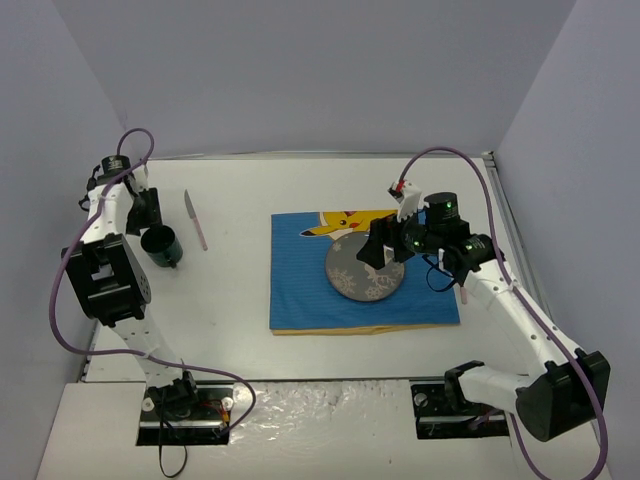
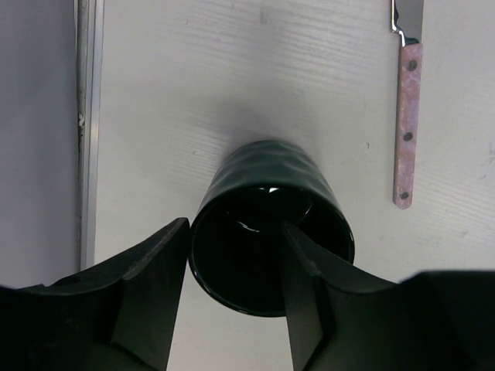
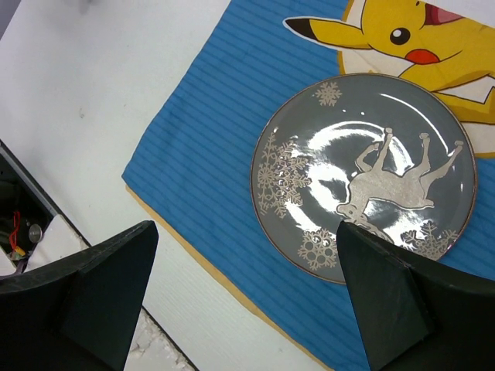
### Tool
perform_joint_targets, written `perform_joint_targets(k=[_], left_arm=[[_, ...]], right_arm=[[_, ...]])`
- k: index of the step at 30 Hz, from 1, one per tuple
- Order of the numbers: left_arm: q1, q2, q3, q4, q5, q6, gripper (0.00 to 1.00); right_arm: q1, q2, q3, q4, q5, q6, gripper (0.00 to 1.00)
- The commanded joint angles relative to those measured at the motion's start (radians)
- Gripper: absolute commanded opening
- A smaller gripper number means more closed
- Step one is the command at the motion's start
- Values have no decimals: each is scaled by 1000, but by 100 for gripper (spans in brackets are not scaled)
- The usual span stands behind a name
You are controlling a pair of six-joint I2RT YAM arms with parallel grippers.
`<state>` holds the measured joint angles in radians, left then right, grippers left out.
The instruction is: Set the dinner table for one person
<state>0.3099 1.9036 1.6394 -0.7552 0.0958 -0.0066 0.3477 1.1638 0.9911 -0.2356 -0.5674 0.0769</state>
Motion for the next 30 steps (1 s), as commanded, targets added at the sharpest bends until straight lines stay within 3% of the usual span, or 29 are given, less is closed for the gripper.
perform_joint_targets(k=[1,13,20,27,30], left_arm=[[1,-93,6,-33,-48,56,47],[1,-14,-11,6,-25,82,46],[1,5,-10,45,16,82,38],[3,5,-39,59,63,71,24],[1,-24,-78,75,86,57,10]], right_arm=[[5,-51,2,56,-40,-15,97],[5,-72,-22,62,-55,-3,97],[5,-69,-23,62,-52,-2,97],[8,-62,-22,64,-48,1,97],[18,-59,-21,65,-40,-2,96]])
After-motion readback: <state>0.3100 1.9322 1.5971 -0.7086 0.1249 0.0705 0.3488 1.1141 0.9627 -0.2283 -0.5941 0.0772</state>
